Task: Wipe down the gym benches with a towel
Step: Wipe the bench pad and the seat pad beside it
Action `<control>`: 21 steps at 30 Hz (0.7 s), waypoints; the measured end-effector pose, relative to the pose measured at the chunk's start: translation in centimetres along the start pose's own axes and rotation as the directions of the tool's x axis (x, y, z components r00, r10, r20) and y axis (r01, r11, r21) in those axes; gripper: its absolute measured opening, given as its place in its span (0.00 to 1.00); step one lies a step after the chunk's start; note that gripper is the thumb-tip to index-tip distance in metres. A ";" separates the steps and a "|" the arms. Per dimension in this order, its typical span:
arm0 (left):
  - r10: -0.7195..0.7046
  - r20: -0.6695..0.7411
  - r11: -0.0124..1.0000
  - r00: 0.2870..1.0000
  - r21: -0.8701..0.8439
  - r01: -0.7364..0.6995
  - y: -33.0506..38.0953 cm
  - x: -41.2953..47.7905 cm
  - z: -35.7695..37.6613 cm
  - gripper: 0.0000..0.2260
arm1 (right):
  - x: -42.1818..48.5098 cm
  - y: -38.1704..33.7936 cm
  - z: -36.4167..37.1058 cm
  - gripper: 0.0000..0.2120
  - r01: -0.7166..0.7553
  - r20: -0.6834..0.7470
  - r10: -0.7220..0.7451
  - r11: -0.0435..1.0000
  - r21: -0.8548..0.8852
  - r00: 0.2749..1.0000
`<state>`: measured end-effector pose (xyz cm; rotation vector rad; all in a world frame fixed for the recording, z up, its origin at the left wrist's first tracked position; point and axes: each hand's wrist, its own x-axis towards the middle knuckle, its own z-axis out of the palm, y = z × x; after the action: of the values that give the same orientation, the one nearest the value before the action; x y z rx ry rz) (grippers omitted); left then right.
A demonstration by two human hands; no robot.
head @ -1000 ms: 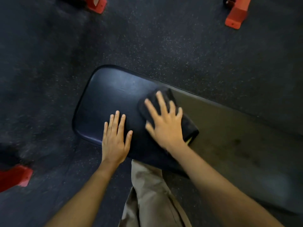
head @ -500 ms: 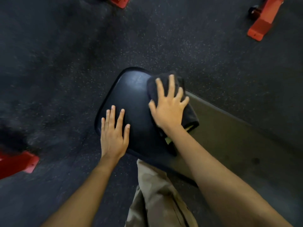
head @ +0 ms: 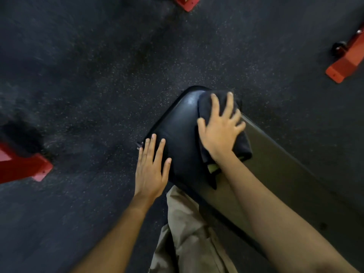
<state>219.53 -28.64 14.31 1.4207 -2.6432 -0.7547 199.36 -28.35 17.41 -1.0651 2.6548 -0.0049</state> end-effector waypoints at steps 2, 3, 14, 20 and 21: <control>-0.019 0.001 1.000 1.000 -0.012 0.019 -0.5 -0.4 -0.3 0.24 | 0.0 -2.3 0.4 0.34 0.232 -0.002 -0.233 0.971 -0.063 0.973; -0.016 0.007 1.000 1.000 -0.013 0.016 -0.5 -0.7 -0.2 0.25 | -1.1 -2.3 0.8 0.34 0.356 -0.001 -0.357 0.931 -0.085 0.934; -0.050 -0.016 0.984 0.999 -0.170 0.046 -0.8 -1.5 0.1 0.25 | -1.8 4.2 0.1 0.32 0.188 -0.022 -0.188 0.982 0.002 0.982; -0.451 -0.096 0.755 0.887 -0.571 0.322 2.2 -1.3 -0.1 0.23 | 2.9 -5.2 0.1 0.31 0.195 -0.004 -0.197 0.976 -0.094 0.980; -0.522 -0.084 0.674 0.849 -0.651 0.350 2.5 -1.0 0.0 0.22 | 2.6 -6.4 0.2 0.31 0.256 0.025 -0.255 0.961 -0.107 0.967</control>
<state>218.20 -26.67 15.55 1.7818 -1.6006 -1.2207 202.01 -34.77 17.21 -1.4331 2.5123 0.0955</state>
